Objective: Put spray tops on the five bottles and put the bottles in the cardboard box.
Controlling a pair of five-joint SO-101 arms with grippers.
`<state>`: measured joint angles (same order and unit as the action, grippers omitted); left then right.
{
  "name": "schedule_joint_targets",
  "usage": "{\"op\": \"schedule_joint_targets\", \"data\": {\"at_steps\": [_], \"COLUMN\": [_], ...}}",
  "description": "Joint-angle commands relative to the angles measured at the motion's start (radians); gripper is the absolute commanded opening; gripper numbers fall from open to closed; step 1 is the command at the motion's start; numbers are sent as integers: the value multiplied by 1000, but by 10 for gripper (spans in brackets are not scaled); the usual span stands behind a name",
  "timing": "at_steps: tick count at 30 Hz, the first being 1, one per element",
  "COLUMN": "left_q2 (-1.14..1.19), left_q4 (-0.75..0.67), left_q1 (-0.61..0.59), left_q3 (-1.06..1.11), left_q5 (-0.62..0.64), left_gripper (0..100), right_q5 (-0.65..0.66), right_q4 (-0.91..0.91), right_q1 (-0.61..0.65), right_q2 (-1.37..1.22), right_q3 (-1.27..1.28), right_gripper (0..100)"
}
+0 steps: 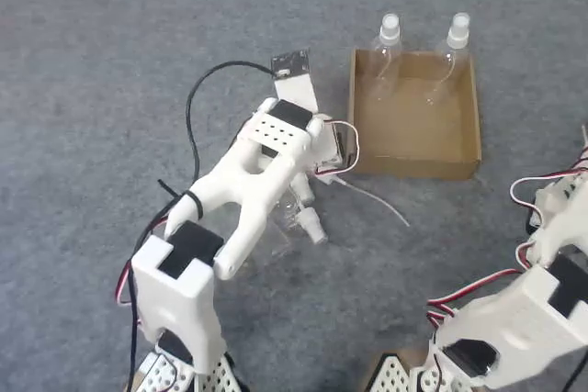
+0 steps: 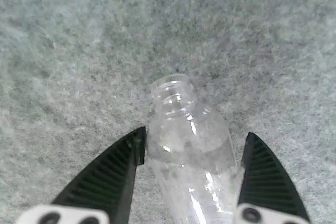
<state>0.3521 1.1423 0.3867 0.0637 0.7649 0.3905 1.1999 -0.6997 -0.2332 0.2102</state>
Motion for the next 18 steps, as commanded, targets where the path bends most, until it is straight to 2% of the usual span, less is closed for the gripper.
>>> {"op": "schedule_joint_targets", "data": {"at_steps": [1,11,18], "left_q2": [-20,78,92], "left_q4": [-21,-61,-29], "left_q1": [-2,-2,0], "left_q3": [-33,-50,-111], "left_q5": [17,43,40], "left_gripper": [152,152,148], "right_q5": [-6,-6,-6], "right_q4": [-13,-13,-13], "right_q1": [5,2,1], "right_q2": [21,21,21], "right_q3": [-55,-54,-54], "right_gripper": [246,246,246]}}
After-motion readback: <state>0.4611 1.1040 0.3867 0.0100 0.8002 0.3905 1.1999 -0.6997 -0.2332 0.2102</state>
